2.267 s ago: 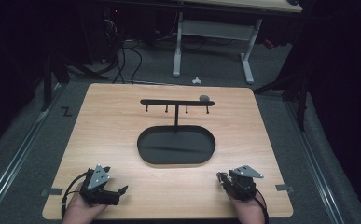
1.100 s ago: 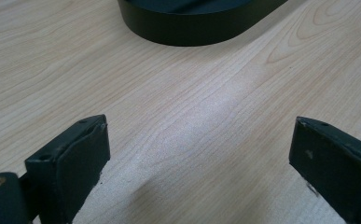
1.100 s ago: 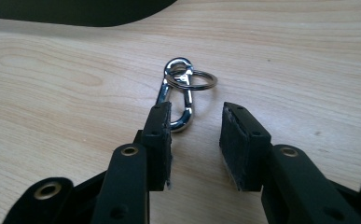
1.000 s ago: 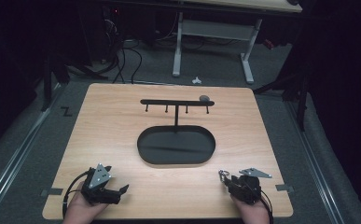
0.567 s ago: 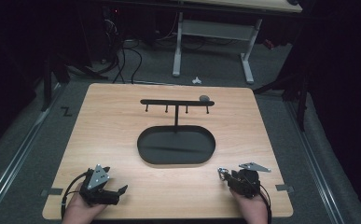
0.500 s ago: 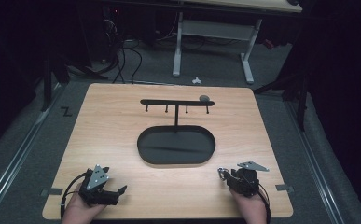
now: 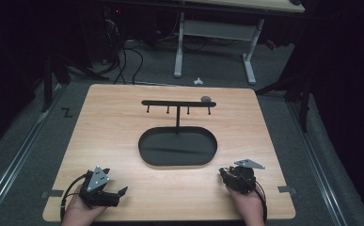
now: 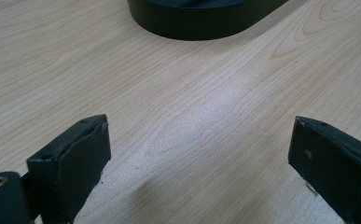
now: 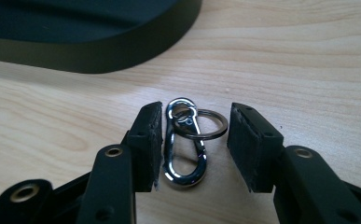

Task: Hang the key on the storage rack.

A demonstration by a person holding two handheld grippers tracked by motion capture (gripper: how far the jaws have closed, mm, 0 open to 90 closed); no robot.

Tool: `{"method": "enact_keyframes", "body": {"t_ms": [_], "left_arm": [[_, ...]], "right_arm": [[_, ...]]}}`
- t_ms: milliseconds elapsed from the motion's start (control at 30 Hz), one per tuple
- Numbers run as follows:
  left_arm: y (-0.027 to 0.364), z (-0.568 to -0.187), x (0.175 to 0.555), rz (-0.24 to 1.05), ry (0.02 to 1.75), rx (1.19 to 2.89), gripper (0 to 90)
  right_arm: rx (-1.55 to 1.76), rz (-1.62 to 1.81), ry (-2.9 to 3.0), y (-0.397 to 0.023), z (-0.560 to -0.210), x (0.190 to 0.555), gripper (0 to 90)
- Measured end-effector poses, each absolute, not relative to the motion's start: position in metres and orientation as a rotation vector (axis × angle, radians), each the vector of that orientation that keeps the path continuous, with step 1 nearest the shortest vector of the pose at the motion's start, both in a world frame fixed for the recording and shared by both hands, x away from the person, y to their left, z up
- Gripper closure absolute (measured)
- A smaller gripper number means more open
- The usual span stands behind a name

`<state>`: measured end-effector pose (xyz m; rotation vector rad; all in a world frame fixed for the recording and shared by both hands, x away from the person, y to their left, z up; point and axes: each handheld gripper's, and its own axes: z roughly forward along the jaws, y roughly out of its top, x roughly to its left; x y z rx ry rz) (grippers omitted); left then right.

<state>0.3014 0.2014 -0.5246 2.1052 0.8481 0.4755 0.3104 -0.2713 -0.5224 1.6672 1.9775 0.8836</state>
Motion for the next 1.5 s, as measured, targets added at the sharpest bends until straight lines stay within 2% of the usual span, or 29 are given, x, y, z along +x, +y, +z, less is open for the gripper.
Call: {"method": "enact_keyframes", "body": {"t_ms": [33,300,600,733,767,1067,1233,1500], "left_arm": [[0.202,-0.524,0.301,0.477,0.847,2.103,6.2],[0.203,-0.524,0.301,0.478,0.845,2.100,6.2],[0.202,-0.524,0.301,0.471,0.843,2.109,6.3],[0.200,-0.524,0.302,0.471,0.834,2.112,6.3],[0.199,-0.524,0.302,0.468,0.832,2.118,6.3],[0.201,-0.525,0.304,0.465,0.843,2.113,6.5],[0.201,-0.525,0.304,0.463,0.841,2.114,6.5],[0.200,-0.523,0.301,0.468,0.837,2.102,6.5]], "right_arm": [[1.669,0.880,1.982,-0.271,-0.522,0.312,60.4],[1.650,0.892,1.968,-0.272,-0.515,0.303,60.6],[1.634,0.886,1.989,-0.282,-0.503,0.269,60.6],[1.639,0.870,1.997,-0.281,-0.504,0.264,60.7],[1.636,0.867,1.995,-0.281,-0.504,0.266,65.0],[1.605,0.840,2.003,-0.272,-0.503,0.288,64.5],[1.591,0.845,2.010,-0.273,-0.494,0.281,63.3],[1.551,0.637,2.255,-0.267,-0.486,0.264,58.6]]}}
